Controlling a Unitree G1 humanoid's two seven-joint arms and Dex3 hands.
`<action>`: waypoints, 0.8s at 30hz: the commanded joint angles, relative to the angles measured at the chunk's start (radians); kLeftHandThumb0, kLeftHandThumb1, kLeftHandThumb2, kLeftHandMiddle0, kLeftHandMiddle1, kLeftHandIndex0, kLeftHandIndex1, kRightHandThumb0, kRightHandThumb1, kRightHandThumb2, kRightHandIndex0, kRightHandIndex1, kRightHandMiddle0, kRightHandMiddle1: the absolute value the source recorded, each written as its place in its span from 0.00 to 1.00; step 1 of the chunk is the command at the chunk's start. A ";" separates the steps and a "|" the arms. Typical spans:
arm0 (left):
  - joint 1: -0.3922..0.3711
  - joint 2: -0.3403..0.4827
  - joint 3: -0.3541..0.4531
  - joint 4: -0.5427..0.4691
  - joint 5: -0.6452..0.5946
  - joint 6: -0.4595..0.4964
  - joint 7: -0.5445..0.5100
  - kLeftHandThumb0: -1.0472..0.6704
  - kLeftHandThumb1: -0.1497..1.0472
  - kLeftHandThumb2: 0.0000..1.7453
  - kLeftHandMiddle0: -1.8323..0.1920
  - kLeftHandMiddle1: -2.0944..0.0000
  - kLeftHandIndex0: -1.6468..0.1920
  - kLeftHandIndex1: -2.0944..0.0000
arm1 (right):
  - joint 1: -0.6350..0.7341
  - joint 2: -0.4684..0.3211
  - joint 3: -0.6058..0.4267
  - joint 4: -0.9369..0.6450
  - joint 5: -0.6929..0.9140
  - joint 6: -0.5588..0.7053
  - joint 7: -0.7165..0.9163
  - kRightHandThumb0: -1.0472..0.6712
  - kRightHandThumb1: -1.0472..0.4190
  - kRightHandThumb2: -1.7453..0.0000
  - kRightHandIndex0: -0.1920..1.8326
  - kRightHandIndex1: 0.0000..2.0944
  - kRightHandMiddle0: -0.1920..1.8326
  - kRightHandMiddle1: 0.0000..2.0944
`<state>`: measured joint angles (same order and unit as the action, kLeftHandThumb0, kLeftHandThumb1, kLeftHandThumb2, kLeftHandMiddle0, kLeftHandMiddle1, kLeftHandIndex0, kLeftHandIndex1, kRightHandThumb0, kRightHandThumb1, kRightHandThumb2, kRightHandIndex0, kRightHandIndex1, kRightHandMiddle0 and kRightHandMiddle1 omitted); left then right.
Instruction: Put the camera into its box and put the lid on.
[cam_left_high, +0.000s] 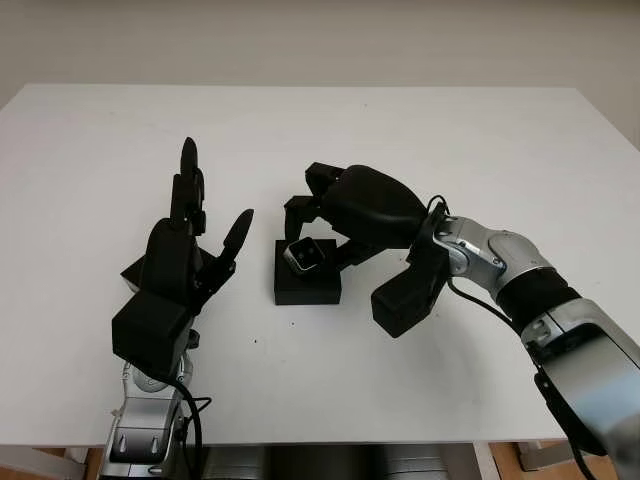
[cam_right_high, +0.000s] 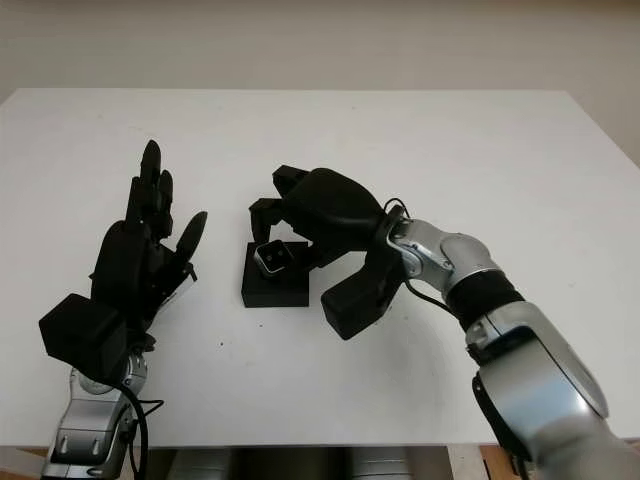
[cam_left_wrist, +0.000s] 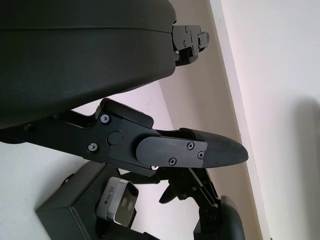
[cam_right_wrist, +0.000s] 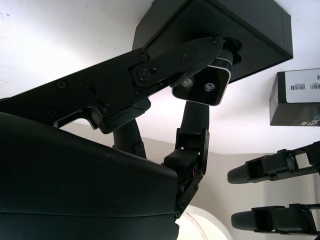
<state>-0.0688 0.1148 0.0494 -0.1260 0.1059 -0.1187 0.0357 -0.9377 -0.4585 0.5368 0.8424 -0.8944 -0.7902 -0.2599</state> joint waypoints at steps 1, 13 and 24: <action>0.010 0.000 -0.002 -0.017 0.001 -0.008 -0.002 0.16 1.00 0.18 0.95 0.97 0.96 0.97 | -0.020 -0.016 0.008 0.002 -0.014 0.003 -0.016 0.31 0.10 0.97 0.24 1.00 0.37 0.60; 0.012 -0.005 -0.001 -0.023 -0.012 -0.004 -0.010 0.15 1.00 0.17 0.95 0.98 0.96 0.97 | -0.021 -0.019 0.019 0.013 -0.031 0.001 -0.060 0.33 0.05 0.96 0.25 1.00 0.37 0.66; 0.007 -0.004 -0.001 -0.014 -0.014 -0.011 -0.013 0.15 1.00 0.17 0.96 0.97 0.97 0.98 | -0.021 -0.024 0.009 -0.017 -0.013 0.003 -0.020 0.35 0.00 0.96 0.21 1.00 0.29 0.86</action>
<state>-0.0668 0.1144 0.0492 -0.1321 0.0950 -0.1251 0.0233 -0.9386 -0.4682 0.5511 0.8429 -0.9205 -0.7883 -0.2869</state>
